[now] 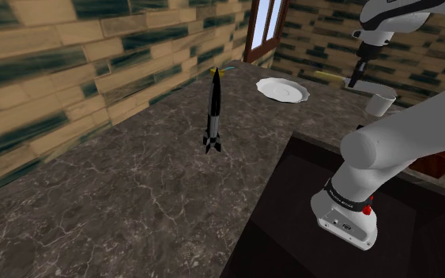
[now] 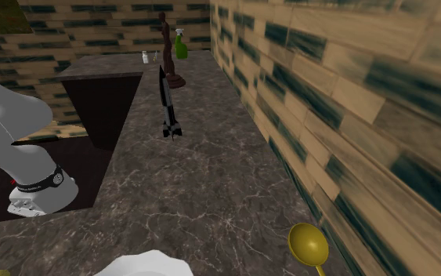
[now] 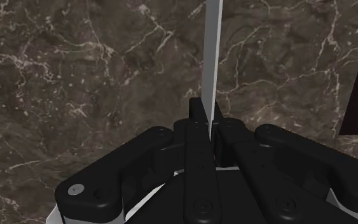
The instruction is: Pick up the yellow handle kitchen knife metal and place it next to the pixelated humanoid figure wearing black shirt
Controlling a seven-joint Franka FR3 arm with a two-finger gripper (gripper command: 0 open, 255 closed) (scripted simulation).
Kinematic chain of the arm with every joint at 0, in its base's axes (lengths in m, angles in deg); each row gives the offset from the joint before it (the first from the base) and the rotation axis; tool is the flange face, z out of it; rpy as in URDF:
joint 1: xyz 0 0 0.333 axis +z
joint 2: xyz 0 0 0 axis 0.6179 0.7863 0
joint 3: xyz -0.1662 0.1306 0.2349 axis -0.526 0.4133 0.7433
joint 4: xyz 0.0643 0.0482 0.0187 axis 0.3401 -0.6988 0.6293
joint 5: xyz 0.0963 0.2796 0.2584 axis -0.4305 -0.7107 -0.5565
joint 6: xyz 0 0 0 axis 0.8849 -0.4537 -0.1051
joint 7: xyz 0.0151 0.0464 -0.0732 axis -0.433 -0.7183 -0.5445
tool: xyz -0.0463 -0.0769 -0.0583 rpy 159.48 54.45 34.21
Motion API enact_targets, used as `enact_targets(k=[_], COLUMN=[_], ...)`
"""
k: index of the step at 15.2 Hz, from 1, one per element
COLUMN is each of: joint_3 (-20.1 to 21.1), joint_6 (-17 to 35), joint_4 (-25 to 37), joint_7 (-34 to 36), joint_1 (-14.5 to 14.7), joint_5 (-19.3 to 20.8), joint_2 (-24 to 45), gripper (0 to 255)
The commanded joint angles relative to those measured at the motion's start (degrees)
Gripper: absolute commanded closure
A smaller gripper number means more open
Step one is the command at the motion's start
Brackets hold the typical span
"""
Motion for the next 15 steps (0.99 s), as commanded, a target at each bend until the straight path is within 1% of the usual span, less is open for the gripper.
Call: enact_targets(k=[1,2,15], joint_3=[-1.98,-2.67,-5.51], joint_6=[-0.30,-0.29,10.57], joint_4=[0.70,0.98,-6.25], joint_7=[-2.77,-3.66,-4.01], joint_1=[-1.03,-1.30,-1.13], joint_5=[0.83,1.04,1.39], joint_2=[-0.03,0.11,3.87], gripper=[255,255,255])
